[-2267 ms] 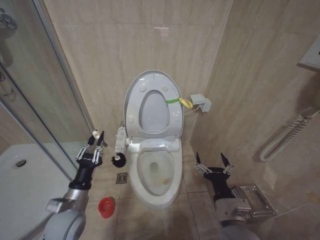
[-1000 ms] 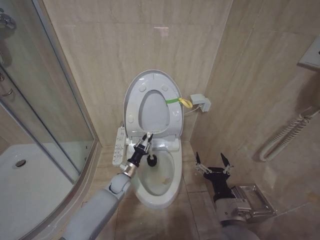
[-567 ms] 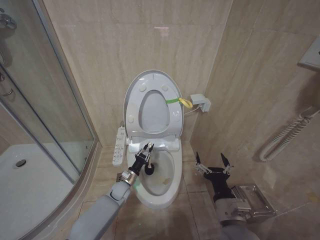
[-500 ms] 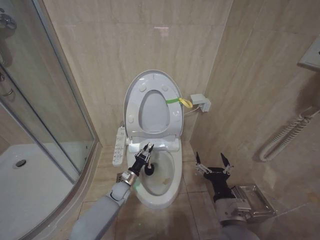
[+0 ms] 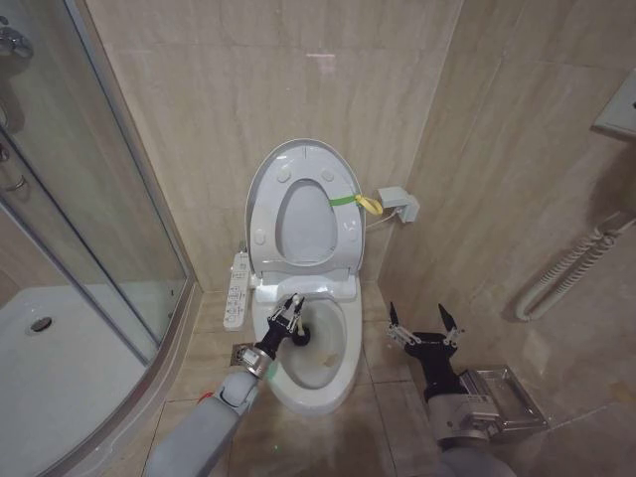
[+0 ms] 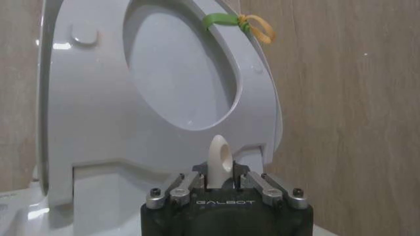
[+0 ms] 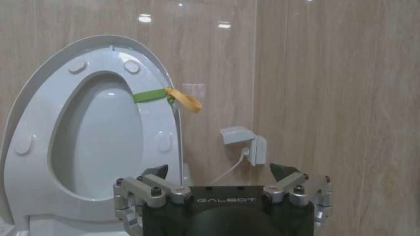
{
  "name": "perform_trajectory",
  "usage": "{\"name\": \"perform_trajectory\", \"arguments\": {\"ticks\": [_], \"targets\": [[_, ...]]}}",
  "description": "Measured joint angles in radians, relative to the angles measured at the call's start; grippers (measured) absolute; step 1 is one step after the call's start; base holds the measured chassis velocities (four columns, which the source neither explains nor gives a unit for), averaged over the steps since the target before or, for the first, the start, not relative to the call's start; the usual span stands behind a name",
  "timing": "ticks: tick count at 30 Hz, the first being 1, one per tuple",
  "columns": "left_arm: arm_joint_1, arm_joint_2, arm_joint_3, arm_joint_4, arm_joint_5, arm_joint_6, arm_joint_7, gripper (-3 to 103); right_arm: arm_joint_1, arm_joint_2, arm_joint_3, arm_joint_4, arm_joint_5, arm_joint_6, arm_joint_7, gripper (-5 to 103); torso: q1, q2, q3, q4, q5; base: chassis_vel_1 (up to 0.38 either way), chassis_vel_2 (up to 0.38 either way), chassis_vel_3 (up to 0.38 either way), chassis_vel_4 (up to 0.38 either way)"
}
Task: Open the toilet lid, clean the toilet bowl with a toilet brush, close the toilet lid, and flush.
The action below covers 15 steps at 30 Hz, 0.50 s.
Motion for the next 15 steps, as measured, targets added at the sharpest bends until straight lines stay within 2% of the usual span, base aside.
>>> {"name": "perform_trajectory", "arguments": {"ticks": [15], "targets": [[-0.027, -0.030, -0.006, 0.048, 0.005, -0.018, 0.008, 24, 0.000, 0.000, 0.000, 0.000, 0.000, 0.000, 0.000, 100, 0.000, 0.000, 0.000, 0.0001, 0.0001, 0.000, 0.000, 0.000, 0.000]]}}
